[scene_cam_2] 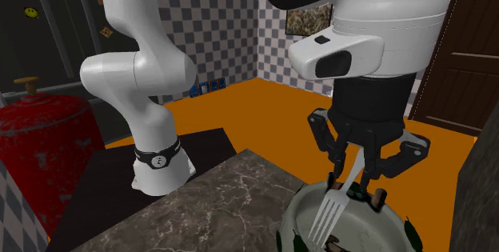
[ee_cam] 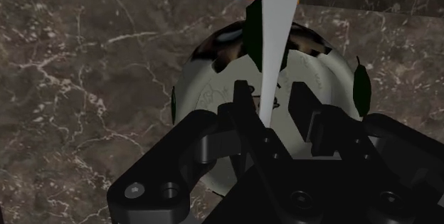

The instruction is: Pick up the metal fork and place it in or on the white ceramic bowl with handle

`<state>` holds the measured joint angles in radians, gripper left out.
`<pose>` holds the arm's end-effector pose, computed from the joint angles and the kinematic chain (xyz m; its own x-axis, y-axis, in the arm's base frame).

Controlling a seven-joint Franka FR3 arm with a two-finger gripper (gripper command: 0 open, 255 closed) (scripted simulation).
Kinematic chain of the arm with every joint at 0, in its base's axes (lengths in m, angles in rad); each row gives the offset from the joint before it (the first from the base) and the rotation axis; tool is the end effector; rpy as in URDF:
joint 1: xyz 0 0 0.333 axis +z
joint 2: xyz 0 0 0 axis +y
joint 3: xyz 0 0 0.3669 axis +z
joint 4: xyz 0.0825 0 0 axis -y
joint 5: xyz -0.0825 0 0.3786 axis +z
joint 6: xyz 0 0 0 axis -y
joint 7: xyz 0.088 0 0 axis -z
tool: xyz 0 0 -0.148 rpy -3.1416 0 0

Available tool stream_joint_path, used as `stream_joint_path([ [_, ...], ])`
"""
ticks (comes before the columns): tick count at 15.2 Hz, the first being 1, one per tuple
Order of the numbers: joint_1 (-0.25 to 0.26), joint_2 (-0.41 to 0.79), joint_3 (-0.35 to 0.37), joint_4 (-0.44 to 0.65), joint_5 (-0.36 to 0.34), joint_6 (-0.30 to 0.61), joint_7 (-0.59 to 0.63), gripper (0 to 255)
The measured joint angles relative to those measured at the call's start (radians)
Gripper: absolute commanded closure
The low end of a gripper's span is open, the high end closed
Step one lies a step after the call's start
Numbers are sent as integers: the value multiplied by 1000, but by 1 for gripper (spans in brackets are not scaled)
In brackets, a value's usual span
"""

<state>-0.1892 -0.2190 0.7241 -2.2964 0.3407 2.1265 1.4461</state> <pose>0.3915 0.2725 0.4277 0.4468 -0.8830 -0.1439 -0.8931 -0.4498 -0.0133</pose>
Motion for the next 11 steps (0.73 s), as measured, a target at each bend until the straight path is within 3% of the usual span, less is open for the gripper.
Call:
stream_joint_path([
  [6,0,3,0,-2,0,3,0,0],
  [11,-2,-55,-36,64,12,-118,-15,0],
])
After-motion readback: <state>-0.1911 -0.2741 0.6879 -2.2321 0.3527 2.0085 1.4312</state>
